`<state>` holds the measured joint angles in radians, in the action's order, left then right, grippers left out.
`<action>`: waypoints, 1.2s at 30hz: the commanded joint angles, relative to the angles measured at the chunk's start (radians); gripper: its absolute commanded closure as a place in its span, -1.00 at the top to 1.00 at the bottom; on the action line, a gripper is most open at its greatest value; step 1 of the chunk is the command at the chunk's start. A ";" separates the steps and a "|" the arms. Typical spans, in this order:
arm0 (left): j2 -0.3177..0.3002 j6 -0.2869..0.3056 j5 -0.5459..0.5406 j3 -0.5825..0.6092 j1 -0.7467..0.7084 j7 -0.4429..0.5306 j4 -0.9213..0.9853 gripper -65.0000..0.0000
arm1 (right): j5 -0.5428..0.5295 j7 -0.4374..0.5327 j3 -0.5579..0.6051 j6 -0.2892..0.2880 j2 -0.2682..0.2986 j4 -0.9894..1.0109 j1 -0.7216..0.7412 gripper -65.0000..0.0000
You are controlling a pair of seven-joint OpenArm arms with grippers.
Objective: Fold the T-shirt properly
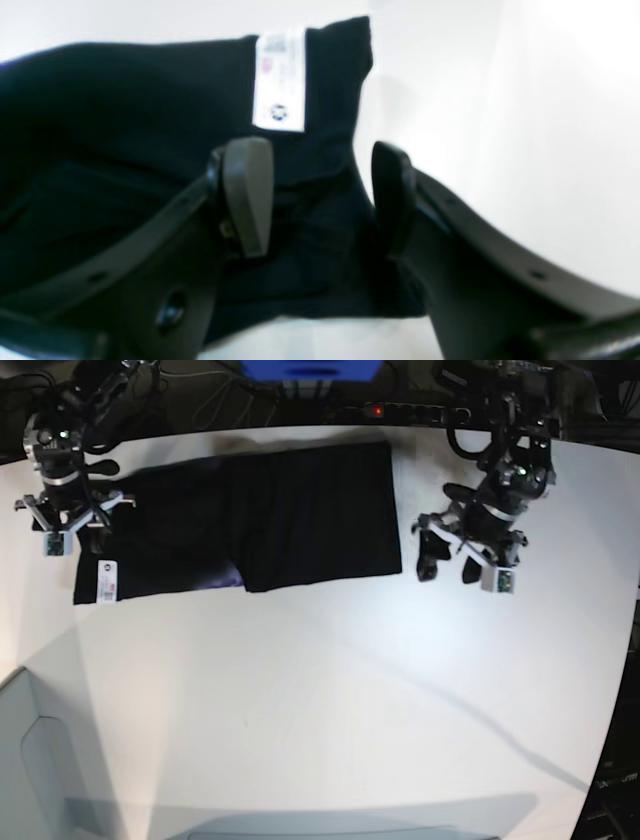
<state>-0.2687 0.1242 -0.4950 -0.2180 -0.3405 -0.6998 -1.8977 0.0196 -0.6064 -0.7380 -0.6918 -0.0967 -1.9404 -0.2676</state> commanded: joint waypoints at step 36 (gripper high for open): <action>-0.007 0.002 -0.004 -0.068 -0.085 0.022 -0.004 0.34 | -0.013 0.021 -0.021 -0.006 0.142 0.439 0.083 0.05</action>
<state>-0.2680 0.1242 -0.4950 -0.2832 -0.4263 -0.6991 -1.8889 -0.0376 -0.5278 -0.7612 -0.6868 0.0444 -1.5070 -0.1810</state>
